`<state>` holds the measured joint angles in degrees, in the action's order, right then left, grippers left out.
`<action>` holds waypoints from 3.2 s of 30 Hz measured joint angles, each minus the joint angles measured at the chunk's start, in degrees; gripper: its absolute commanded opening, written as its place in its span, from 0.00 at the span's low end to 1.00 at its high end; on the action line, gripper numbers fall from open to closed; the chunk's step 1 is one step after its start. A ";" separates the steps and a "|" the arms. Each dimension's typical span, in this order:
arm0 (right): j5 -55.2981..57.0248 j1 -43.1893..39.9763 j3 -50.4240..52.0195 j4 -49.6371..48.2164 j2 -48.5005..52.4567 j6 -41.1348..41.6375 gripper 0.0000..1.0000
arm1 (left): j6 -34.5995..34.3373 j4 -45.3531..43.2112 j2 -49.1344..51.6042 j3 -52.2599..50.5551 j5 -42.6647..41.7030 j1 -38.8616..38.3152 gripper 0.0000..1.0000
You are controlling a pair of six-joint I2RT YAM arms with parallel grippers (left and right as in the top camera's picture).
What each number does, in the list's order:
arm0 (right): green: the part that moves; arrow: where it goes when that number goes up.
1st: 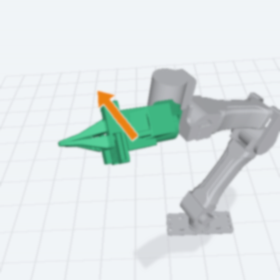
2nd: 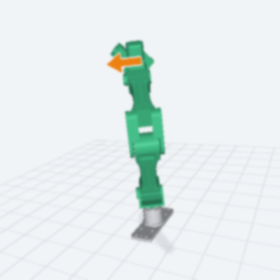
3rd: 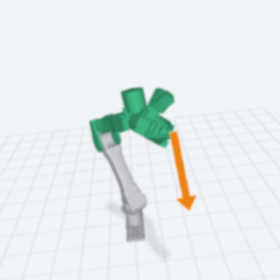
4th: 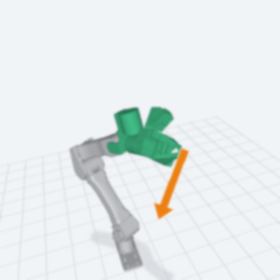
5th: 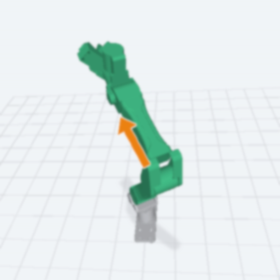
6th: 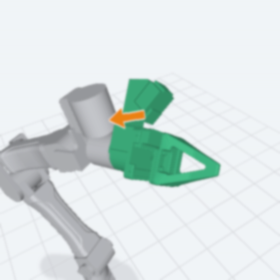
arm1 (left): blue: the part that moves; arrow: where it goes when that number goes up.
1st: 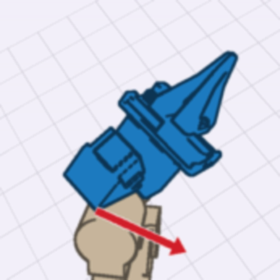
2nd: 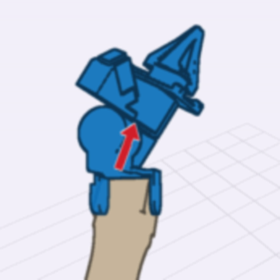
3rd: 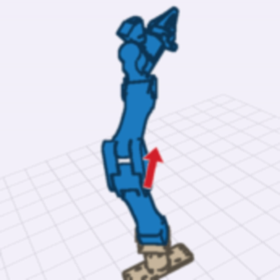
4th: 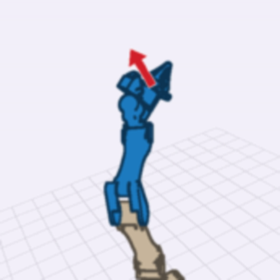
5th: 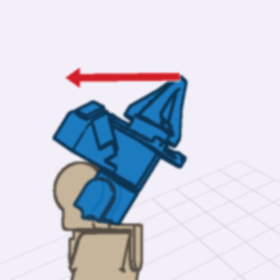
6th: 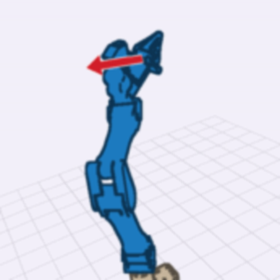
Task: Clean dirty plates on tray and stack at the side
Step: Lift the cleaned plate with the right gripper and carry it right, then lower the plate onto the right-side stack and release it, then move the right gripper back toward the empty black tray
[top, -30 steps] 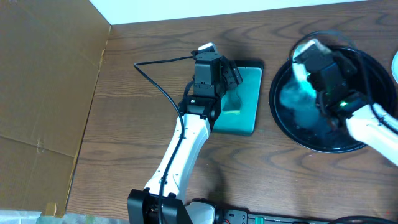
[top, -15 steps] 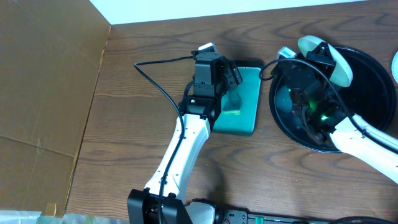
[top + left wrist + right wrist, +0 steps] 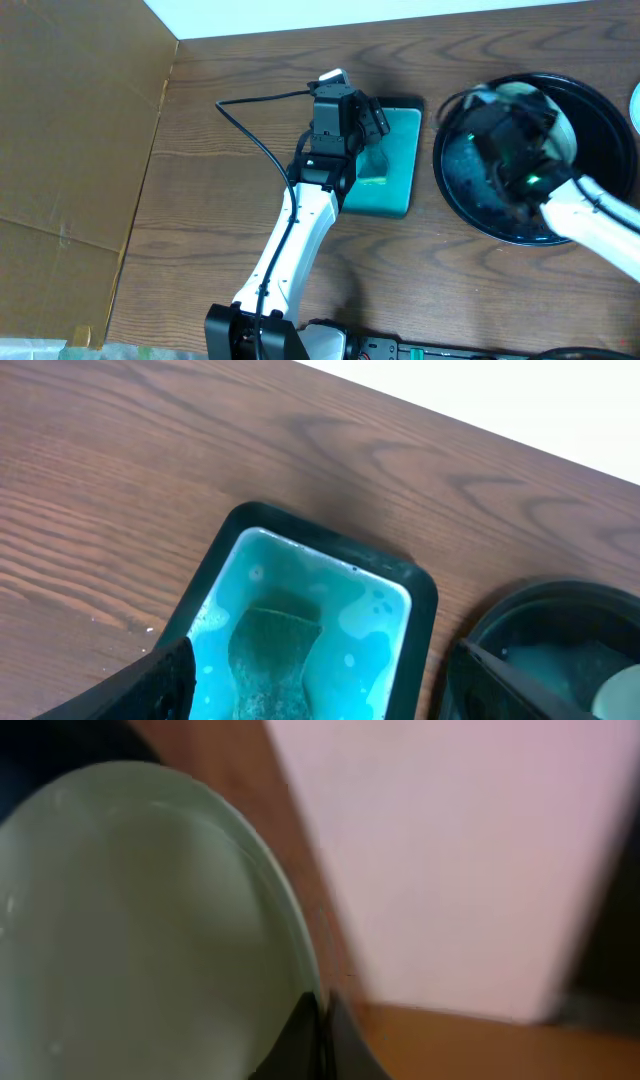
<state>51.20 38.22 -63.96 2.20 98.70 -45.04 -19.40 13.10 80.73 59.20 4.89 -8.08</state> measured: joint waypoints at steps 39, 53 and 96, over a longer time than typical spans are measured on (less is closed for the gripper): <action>-45.75 -57.33 7.17 4.44 -0.44 84.02 0.01 | 0.00 -0.02 0.00 0.00 0.00 0.00 0.81; -48.83 -56.87 7.26 -0.17 7.30 81.79 0.19 | 0.00 -0.04 0.00 0.00 0.00 -0.02 0.81; -42.73 -10.60 22.29 30.95 -33.83 71.36 0.99 | 0.00 -0.02 0.00 0.00 0.00 0.00 0.81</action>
<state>8.47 27.62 -41.67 33.15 64.86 26.33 -19.40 13.08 80.73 59.20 4.89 -8.08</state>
